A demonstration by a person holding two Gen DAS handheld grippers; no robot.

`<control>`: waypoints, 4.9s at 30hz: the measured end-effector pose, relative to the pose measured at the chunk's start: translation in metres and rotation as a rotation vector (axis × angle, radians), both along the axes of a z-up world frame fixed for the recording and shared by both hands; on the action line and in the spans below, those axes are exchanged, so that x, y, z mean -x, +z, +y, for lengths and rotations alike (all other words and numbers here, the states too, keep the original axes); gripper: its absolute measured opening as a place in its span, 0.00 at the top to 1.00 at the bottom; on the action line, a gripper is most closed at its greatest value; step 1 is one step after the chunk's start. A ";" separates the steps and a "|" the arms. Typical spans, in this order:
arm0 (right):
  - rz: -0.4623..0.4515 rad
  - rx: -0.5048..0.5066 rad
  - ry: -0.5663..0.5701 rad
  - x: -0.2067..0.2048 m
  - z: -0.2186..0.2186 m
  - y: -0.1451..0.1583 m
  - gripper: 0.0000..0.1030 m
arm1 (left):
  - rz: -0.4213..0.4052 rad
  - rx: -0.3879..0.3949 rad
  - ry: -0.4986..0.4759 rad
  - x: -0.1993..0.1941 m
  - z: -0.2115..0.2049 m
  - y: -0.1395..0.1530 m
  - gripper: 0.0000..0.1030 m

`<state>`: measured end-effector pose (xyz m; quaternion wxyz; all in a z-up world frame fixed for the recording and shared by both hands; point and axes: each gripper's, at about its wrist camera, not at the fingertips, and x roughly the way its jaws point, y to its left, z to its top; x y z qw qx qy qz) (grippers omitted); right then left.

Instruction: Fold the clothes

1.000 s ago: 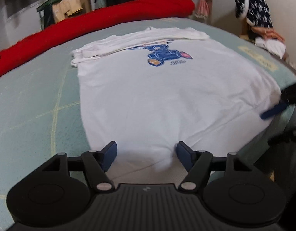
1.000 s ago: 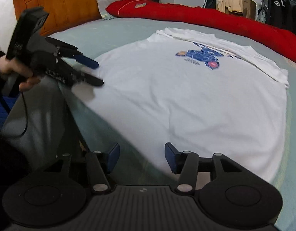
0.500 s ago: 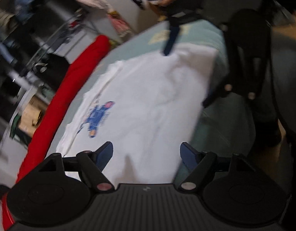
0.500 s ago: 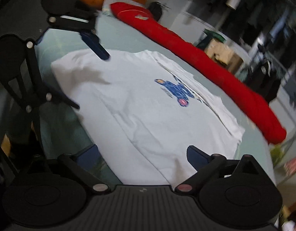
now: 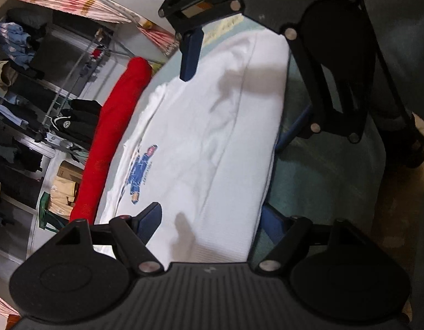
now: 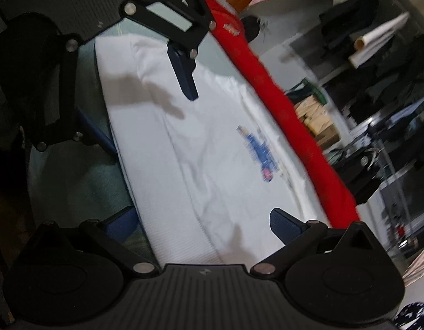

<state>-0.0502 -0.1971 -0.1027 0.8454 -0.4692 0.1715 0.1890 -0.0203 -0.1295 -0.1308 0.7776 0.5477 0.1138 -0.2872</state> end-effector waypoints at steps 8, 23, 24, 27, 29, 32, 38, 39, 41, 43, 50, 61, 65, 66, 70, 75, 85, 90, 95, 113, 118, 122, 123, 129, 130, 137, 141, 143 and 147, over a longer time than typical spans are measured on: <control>-0.017 -0.045 -0.001 -0.001 -0.004 0.010 0.00 | -0.036 0.058 0.022 -0.001 0.000 0.011 0.23; -0.222 -0.043 -0.020 0.003 0.021 0.003 0.00 | -0.008 0.058 -0.001 -0.008 -0.004 0.014 0.23; -0.227 -0.057 -0.024 0.003 0.020 0.007 0.00 | -0.020 0.042 -0.006 -0.010 -0.006 0.011 0.23; -0.220 -0.084 -0.031 0.001 0.019 0.012 0.00 | -0.108 -0.012 0.007 -0.020 -0.011 0.002 0.23; -0.208 -0.088 -0.038 -0.003 0.022 0.008 0.00 | -0.114 -0.005 0.016 -0.022 -0.012 0.003 0.23; -0.191 -0.094 -0.050 -0.008 0.025 0.001 0.00 | -0.115 0.015 0.028 -0.024 -0.012 0.007 0.23; -0.176 -0.102 -0.075 -0.017 0.031 -0.010 0.00 | -0.127 0.012 0.041 -0.025 -0.006 0.007 0.23; -0.186 -0.097 -0.087 -0.018 0.029 -0.009 0.00 | -0.128 0.009 0.047 -0.025 -0.003 0.006 0.23; -0.198 -0.076 -0.129 -0.023 0.018 -0.010 0.00 | -0.136 -0.004 0.066 -0.026 0.008 0.003 0.23; -0.202 -0.062 -0.167 -0.026 0.000 -0.013 0.00 | -0.150 -0.015 0.087 -0.028 0.021 0.000 0.20; -0.188 -0.084 -0.262 -0.027 -0.051 -0.013 0.00 | -0.191 -0.046 0.136 -0.027 0.028 -0.001 0.18; -0.228 0.096 -0.182 -0.032 -0.027 -0.026 0.00 | -0.228 -0.068 0.101 -0.036 0.026 -0.012 0.18; -0.174 0.051 -0.210 -0.036 -0.048 -0.021 0.00 | -0.219 -0.066 0.131 -0.038 0.027 -0.012 0.19; -0.176 0.079 -0.209 -0.037 -0.044 -0.023 0.00 | -0.229 -0.090 0.124 -0.038 0.024 -0.015 0.20; -0.186 0.154 -0.216 -0.037 -0.031 -0.029 0.00 | -0.220 -0.132 0.094 -0.036 0.020 -0.019 0.40; -0.167 0.117 -0.251 -0.040 -0.032 -0.028 0.00 | -0.153 -0.157 0.060 -0.025 0.022 -0.033 0.99; -0.157 0.135 -0.206 -0.026 -0.030 -0.034 0.14 | -0.118 -0.117 0.081 -0.023 0.026 -0.033 0.99; -0.171 0.153 -0.205 -0.026 -0.028 -0.032 0.12 | -0.122 -0.124 0.083 -0.020 0.026 -0.030 0.95; -0.236 0.222 -0.169 -0.025 -0.024 -0.034 0.00 | -0.137 -0.102 0.110 -0.024 0.026 -0.018 0.70; -0.361 0.202 -0.236 -0.017 -0.024 -0.038 0.00 | -0.210 -0.056 0.147 -0.044 0.023 0.003 0.22; -0.388 0.185 -0.265 -0.013 -0.027 -0.029 0.00 | -0.248 -0.047 0.140 -0.042 0.021 0.005 0.22; -0.435 0.193 -0.289 -0.016 -0.029 -0.022 0.00 | -0.272 0.002 0.165 -0.046 0.020 0.013 0.22; -0.446 0.194 -0.296 -0.018 -0.030 -0.020 0.00 | -0.278 0.010 0.170 -0.047 0.020 0.016 0.22; -0.485 0.194 -0.325 -0.034 -0.035 -0.011 0.00 | -0.324 0.048 0.197 -0.059 0.018 0.033 0.22; -0.492 0.194 -0.330 -0.038 -0.035 -0.010 0.00 | -0.326 0.053 0.199 -0.063 0.017 0.036 0.22; -0.516 0.199 -0.340 -0.068 -0.038 -0.003 0.00 | -0.351 0.075 0.231 -0.092 0.012 0.050 0.22; -0.524 0.204 -0.341 -0.089 -0.039 0.003 0.00 | -0.355 0.070 0.231 -0.107 0.010 0.053 0.22; -0.526 0.210 -0.339 -0.100 -0.039 0.005 0.00 | -0.358 0.068 0.234 -0.116 0.010 0.054 0.22; -0.534 0.213 -0.342 -0.125 -0.041 0.010 0.00 | -0.357 0.069 0.240 -0.137 0.008 0.059 0.22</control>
